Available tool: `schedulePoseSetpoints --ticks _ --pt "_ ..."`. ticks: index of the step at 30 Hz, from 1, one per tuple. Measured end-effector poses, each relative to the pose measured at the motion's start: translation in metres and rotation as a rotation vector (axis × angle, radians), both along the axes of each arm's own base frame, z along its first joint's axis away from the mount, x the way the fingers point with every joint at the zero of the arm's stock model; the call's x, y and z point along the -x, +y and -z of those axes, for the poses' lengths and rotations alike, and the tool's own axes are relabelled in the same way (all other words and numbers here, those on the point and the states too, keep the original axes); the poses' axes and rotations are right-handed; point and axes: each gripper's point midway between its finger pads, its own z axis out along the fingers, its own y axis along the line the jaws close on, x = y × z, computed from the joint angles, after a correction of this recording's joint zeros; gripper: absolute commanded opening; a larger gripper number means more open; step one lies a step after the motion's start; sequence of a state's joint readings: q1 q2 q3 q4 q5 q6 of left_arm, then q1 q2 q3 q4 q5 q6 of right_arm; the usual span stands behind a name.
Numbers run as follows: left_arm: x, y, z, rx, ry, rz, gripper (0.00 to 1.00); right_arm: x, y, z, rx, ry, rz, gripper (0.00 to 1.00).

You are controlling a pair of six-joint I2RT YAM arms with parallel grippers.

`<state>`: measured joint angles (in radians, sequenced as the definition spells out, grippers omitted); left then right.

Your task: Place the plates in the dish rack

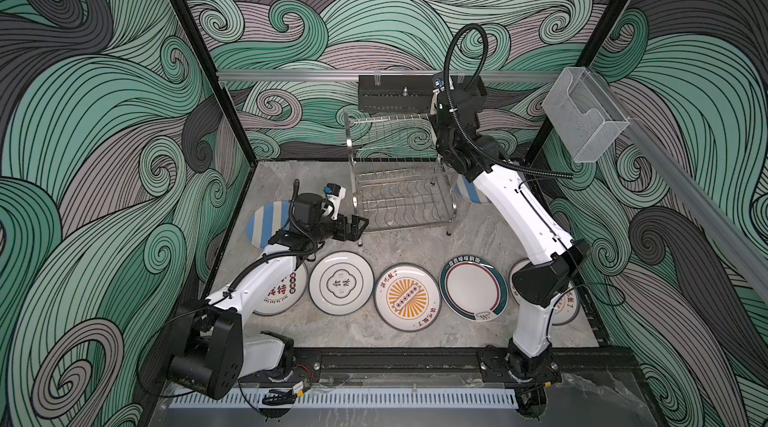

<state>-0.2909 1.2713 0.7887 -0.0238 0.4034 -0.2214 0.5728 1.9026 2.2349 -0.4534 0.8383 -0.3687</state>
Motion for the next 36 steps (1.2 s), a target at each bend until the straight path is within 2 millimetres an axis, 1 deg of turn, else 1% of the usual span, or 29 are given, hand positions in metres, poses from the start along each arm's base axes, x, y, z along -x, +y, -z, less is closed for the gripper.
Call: schedulePoseSetpoints --ticks 2,4,7,10,12,14,15,16,20,24,30,33,36 --pt "0.0 0.0 0.0 0.0 0.001 0.0 0.99 0.0 0.0 0.0 -0.002 0.0 0.0 0.13" --pt "0.0 0.0 0.0 -0.001 0.001 0.0 0.99 0.0 -0.001 0.0 -0.004 -0.001 0.001 0.14" --pt "0.0 0.001 0.001 -0.003 0.002 -0.003 0.99 -0.001 -0.003 -0.001 -0.008 -0.005 0.007 0.23" --pt "0.0 0.002 0.002 -0.009 0.004 -0.011 0.98 -0.001 -0.005 -0.003 -0.012 -0.008 0.011 0.24" --pt "-0.001 0.003 0.002 -0.012 0.004 -0.015 0.98 -0.001 -0.006 -0.005 -0.016 -0.012 0.011 0.3" --pt "-0.001 0.004 0.002 -0.016 0.003 -0.022 0.99 0.0 -0.006 -0.008 -0.02 -0.015 0.006 0.38" --pt "-0.001 0.004 0.002 -0.017 0.001 -0.024 0.99 0.001 -0.006 -0.01 -0.022 -0.017 0.003 0.4" --pt "-0.001 0.005 0.001 -0.018 0.0 -0.027 0.99 0.002 -0.006 -0.012 -0.024 -0.018 -0.002 0.46" --pt "-0.002 0.009 -0.001 -0.024 -0.001 -0.054 0.99 0.007 -0.005 -0.027 -0.053 -0.041 -0.032 0.6" --pt "-0.001 0.012 0.002 -0.028 0.017 -0.077 0.99 0.012 -0.003 -0.031 -0.072 -0.038 -0.062 0.76" --pt "0.001 0.014 0.007 -0.029 0.049 -0.092 0.99 0.029 -0.006 -0.03 -0.113 -0.006 -0.127 0.83" --pt "0.003 0.015 0.007 -0.026 0.063 -0.1 0.99 0.044 -0.012 -0.028 -0.166 0.018 -0.181 0.83" --pt "0.005 0.016 0.005 -0.019 0.071 -0.108 0.99 0.065 -0.019 -0.025 -0.237 0.04 -0.248 0.85"
